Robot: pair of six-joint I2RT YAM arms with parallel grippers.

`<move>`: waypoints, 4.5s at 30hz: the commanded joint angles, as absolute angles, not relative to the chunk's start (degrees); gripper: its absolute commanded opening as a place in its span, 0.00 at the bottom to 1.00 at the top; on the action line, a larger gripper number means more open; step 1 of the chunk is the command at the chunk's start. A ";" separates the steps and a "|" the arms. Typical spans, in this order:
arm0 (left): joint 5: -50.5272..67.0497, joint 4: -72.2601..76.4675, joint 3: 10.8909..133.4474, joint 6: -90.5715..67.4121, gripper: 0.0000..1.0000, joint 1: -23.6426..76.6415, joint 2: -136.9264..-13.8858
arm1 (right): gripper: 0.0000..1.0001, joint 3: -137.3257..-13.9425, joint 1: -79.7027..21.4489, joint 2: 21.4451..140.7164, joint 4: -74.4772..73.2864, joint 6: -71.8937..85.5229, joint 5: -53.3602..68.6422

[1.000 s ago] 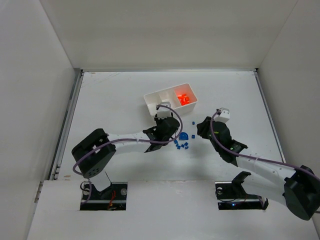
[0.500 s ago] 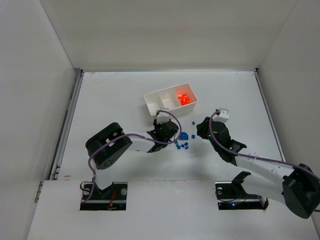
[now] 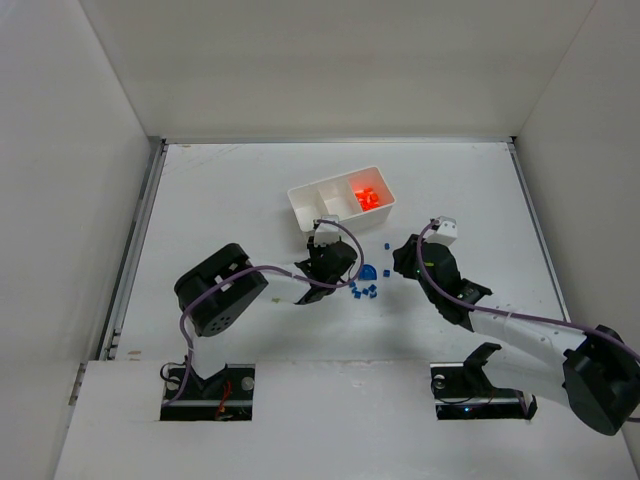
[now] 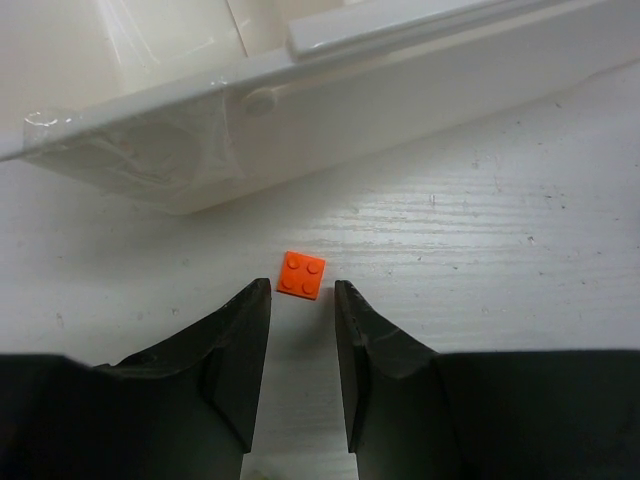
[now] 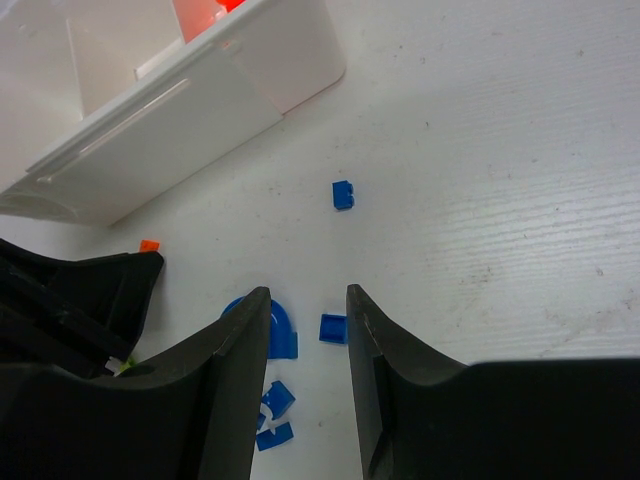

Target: Sort the legos into containers by color

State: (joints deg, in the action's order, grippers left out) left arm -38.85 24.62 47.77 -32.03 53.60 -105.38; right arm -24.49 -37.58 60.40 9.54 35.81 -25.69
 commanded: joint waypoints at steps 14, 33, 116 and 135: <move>-37.18 23.99 48.52 -29.62 0.23 52.51 -108.19 | 0.42 -24.79 -38.01 59.68 12.30 35.86 -26.72; -37.27 19.43 49.22 -29.62 0.16 56.38 -92.82 | 0.42 -24.52 -38.01 58.80 11.95 35.77 -26.63; -30.24 16.88 45.52 -25.22 0.13 55.76 -96.69 | 0.42 -24.61 -37.48 59.06 11.60 35.68 -27.07; -24.61 14.76 64.93 -24.61 0.15 50.50 -95.08 | 0.42 -24.43 -37.31 58.36 11.60 35.68 -26.81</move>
